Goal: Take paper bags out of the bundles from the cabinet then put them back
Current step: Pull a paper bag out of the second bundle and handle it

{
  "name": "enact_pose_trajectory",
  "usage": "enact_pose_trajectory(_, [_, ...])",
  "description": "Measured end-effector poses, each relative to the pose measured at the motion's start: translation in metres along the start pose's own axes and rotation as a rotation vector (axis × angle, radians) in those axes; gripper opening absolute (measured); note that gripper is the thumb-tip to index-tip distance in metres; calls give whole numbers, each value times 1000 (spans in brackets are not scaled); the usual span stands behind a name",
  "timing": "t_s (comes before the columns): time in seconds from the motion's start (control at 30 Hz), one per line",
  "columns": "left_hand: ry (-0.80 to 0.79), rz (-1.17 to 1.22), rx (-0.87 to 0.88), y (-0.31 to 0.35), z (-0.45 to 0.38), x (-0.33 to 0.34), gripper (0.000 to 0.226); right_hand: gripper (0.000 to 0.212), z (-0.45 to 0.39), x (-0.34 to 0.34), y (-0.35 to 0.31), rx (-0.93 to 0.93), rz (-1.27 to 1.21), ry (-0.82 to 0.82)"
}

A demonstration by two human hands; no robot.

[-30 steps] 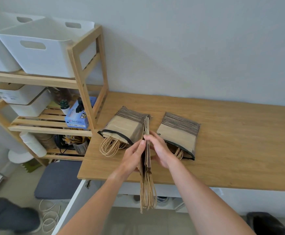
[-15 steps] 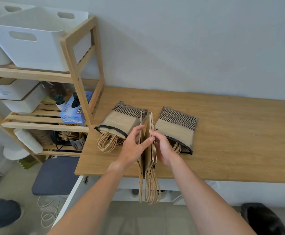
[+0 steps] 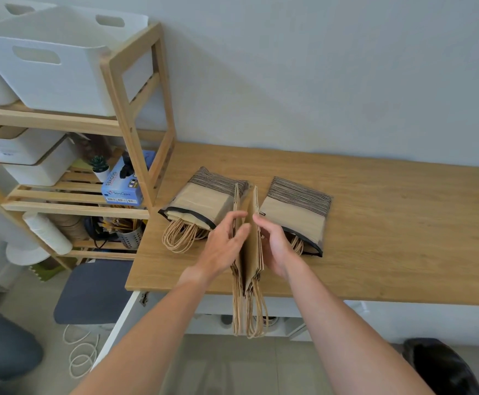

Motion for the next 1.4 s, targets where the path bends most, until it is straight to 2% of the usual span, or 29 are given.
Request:
enact_pose_trajectory(0.1, [14,2,2,-2,-1,1,51,63,-3,2,0,5,-25,-10])
enact_pose_trajectory(0.27, [16,10,0,-1,1,-1,39,62,1,1,-2,16,-62,7])
enact_pose_trajectory(0.43, [39,-16,-5,-1,3,-2,58,55,5,-2,-2,22,-57,51])
enact_pose_trajectory(0.5, [30,-13,-9,-2,4,-2,55,51,7,-2,-3,25,-51,60])
enact_pose_trajectory(0.63, [72,61,-68,-12,1,-1,57,59,11,1,-6,37,-41,75])
enact_pose_trajectory(0.73, [77,84,-120,-14,2,5,46,59,13,5,-10,71,-52,78])
enact_pose_trajectory(0.8, [21,139,-145,-16,4,12,40,66,14,10,-13,108,-30,62])
enact_pose_trajectory(0.9, [-33,197,-183,-25,7,21,30,79,18,17,-19,118,122,87])
enact_pose_trajectory(0.97, [-29,197,-199,-32,8,18,28,63,20,17,-26,60,250,116])
enact_pose_trajectory(1.0, [-45,182,-209,-36,10,14,35,56,22,18,-31,27,303,123])
enact_pose_trajectory(1.07, [-116,-4,-206,-49,14,3,53,59,23,16,-39,29,441,122])
enact_pose_trajectory(1.13, [-215,-296,-154,-68,22,-10,65,57,26,15,-45,63,472,147])
enact_pose_trajectory(1.2, [-271,-453,-125,-86,31,-26,68,51,30,7,-44,139,329,211])
enact_pose_trajectory(1.23, [-274,-473,-95,-90,36,-34,68,49,33,2,-44,209,206,220])
enact_pose_trajectory(1.3, [-213,-445,112,-88,40,-48,70,32,41,-6,-44,299,28,206])
enact_pose_trajectory(1.4, [-24,-284,404,-69,42,-59,60,25,45,-9,-41,306,-127,123])
Point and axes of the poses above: each hand's wrist, its own z-axis away from the middle knuckle, its own x-axis out of the palm, y = z × x, the point moved 4 cm from there along -z, towards the middle knuckle, and after that the axes turned 11 degrees about z, right-handed, at the moved point
